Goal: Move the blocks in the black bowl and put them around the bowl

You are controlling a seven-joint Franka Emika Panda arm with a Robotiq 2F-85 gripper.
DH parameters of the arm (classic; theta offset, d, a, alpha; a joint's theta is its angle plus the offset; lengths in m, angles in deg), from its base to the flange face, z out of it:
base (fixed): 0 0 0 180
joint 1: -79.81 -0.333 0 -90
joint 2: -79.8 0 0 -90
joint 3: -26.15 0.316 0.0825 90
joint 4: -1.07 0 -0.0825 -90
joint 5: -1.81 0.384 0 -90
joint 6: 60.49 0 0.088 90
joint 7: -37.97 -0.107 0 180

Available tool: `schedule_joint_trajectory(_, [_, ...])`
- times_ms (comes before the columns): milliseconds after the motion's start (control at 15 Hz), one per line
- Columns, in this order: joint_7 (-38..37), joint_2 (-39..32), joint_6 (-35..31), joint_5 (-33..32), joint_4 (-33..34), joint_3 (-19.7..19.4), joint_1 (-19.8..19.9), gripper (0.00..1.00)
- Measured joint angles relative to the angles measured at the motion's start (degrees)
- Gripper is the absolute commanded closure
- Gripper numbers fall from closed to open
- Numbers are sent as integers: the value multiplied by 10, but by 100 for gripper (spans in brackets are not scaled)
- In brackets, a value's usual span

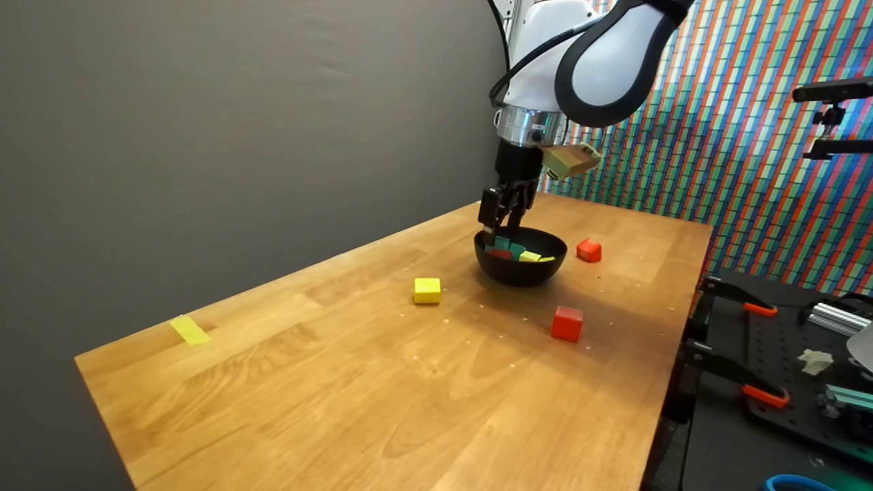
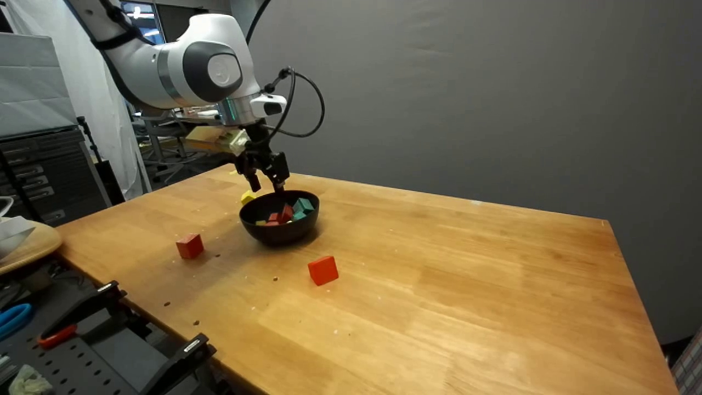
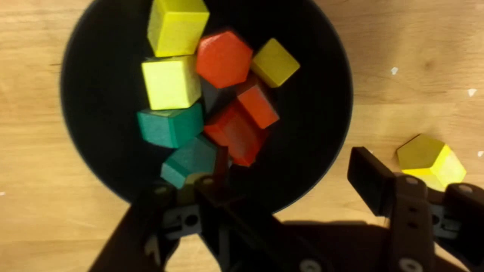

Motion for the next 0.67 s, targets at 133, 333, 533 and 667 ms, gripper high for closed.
schedule_joint_trajectory(133, [36,-24,9,63,18,24,16,16])
schedule_joint_trajectory(333, [36,-35,31,108,30,26,26,0])
schedule_joint_trajectory(533, [19,-21,49,132,29,11,33,0])
schedule_joint_trajectory(667, [14,-6,93,163,28,9,45,0])
